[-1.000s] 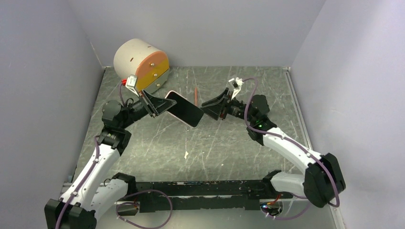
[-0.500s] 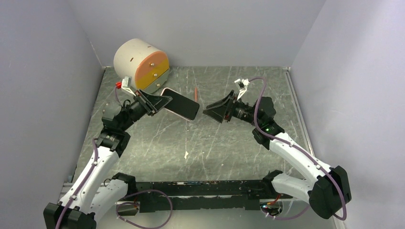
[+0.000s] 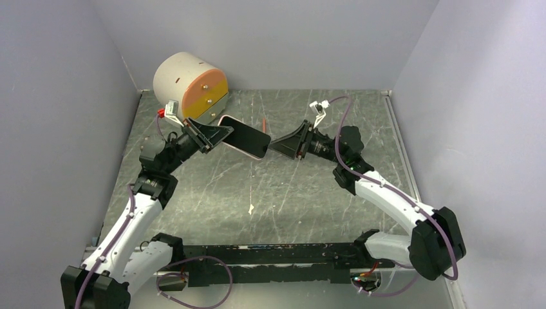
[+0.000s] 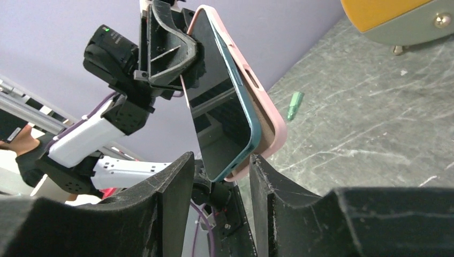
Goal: Take the phone out of the phone case
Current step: Remove the phone case from the phone.
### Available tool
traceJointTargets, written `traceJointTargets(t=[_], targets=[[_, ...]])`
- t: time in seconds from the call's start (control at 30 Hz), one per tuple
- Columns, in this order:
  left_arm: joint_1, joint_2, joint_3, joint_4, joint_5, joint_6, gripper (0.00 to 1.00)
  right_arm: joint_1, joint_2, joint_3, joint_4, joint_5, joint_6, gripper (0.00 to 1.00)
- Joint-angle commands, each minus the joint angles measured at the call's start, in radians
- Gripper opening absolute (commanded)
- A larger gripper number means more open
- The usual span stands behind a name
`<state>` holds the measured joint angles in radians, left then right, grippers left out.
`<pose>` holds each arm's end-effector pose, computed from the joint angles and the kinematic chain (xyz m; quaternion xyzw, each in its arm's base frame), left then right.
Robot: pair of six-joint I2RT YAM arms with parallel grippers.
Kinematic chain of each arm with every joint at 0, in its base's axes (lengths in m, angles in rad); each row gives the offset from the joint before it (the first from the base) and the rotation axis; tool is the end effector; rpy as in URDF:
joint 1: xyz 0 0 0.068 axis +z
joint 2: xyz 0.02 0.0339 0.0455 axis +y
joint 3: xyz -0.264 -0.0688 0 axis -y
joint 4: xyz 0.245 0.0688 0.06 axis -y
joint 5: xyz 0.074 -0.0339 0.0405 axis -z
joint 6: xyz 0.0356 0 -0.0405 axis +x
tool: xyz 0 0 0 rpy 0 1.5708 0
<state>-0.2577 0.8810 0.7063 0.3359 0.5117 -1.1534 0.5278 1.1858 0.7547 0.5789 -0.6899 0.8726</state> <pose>0.1961 -0.0697 0.3505 -0.0977 0.6485 -0.6027 0.4547 0.2209 0.1550 0.3252 -0.1469 0.6493 0.6281 0.4028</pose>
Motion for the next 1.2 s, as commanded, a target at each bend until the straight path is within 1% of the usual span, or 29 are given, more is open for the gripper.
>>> traceJointTargets(t=[0.0, 0.2, 0.37, 0.57, 0.8, 0.9, 0.97, 1.03, 1.17], targets=[[0.000, -0.012, 0.005, 0.122, 0.013, -0.039, 0.03, 0.008, 0.021, 0.056, 0.141, -0.034, 0.068, 0.45], [0.000, 0.000, -0.011, 0.188, 0.028, -0.070, 0.03, 0.017, 0.057, 0.068, 0.199, -0.045, 0.105, 0.43], [0.000, -0.002, -0.028, 0.261, 0.041, -0.089, 0.02, 0.023, 0.069, 0.077, 0.204, -0.042, 0.114, 0.43], [0.000, -0.017, -0.019, 0.222, 0.041, -0.064, 0.03, 0.027, 0.079, 0.086, 0.249, -0.050, 0.146, 0.42], [0.000, 0.028, -0.026, 0.279, 0.075, -0.091, 0.02, 0.042, 0.119, 0.121, 0.325, -0.055, 0.206, 0.36], [0.000, 0.030, -0.024, 0.263, 0.074, -0.073, 0.03, 0.053, 0.135, 0.138, 0.356, -0.060, 0.230, 0.34], [0.000, 0.017, -0.018, 0.216, 0.065, -0.042, 0.06, 0.061, 0.143, 0.149, 0.363, -0.060, 0.238, 0.32], [0.000, -0.001, -0.007, 0.157, 0.055, -0.001, 0.11, 0.063, 0.149, 0.159, 0.361, -0.062, 0.246, 0.28], [0.000, -0.033, 0.017, 0.047, 0.033, 0.069, 0.23, 0.064, 0.159, 0.166, 0.383, -0.067, 0.271, 0.15]])
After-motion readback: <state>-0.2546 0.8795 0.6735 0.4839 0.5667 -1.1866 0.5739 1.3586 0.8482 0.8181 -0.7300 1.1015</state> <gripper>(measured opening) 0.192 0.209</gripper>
